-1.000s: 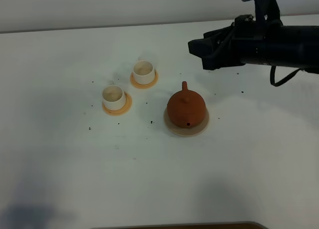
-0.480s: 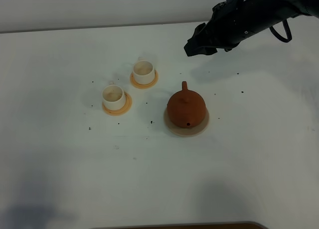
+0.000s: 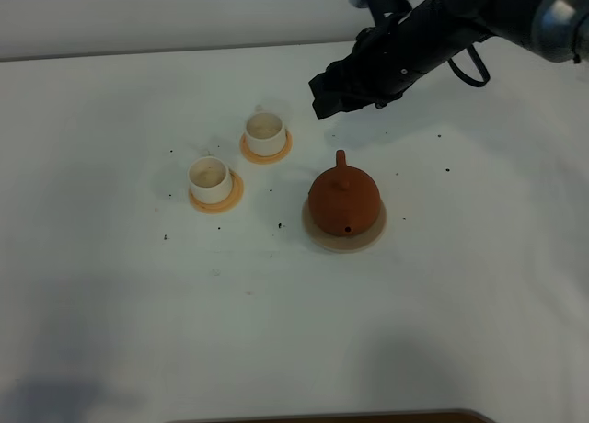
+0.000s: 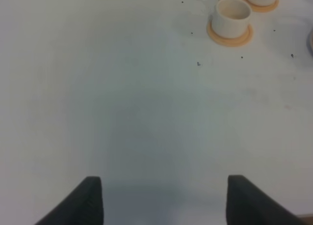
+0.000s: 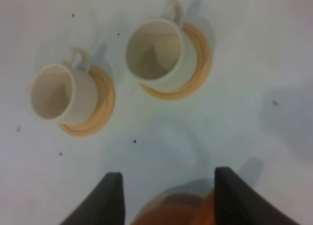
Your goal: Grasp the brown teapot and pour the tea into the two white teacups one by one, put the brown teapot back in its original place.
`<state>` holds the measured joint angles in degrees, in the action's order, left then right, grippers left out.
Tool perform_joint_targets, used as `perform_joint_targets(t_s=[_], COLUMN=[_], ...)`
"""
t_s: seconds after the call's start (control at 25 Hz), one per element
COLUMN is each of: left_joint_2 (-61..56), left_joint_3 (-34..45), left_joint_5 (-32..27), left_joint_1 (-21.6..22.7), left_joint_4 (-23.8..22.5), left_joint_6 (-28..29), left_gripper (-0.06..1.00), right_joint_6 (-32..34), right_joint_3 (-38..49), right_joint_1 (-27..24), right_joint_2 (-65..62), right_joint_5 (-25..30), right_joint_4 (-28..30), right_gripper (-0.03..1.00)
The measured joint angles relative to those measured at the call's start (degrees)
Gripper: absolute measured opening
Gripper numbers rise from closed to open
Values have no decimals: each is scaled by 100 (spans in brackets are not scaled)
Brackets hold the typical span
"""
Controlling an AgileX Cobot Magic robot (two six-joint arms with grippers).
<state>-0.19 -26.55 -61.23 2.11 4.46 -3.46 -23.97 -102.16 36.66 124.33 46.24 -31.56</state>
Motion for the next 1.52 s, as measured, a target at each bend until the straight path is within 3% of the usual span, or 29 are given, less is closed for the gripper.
perform_joint_targets(t_s=[0.12,0.24,0.36,0.48,0.64,1.16,1.52], left_joint_2=[0,0,0,0,0,0,0], left_joint_3=[0,0,0,0,0,0,0], left_joint_5=[-2,-7,-7,-7,-7,-7,-7], left_joint_1=[0,0,0,0,0,0,0], left_joint_4=[0,0,0,0,0,0,0], left_joint_6=[0,0,0,0,0,0,0], left_gripper=[57,57,57,57,57,57,57], right_joint_6=[776,1666,2149,2251,2258,2258,2283], right_joint_3=[-737,-1550,-2196,-2469,-2487,-2559,-2559], right_joint_1=[257,423,471,471,487,711,717], right_joint_2=[291,623,945,1211,1464,1713,1908], right_joint_5=[318,969,1649,2089,2273,2182,2085], right_joint_4=[1211,2438,3098,3206,3051,2855,3400], right_gripper=[46,50,54,56,57,57,57])
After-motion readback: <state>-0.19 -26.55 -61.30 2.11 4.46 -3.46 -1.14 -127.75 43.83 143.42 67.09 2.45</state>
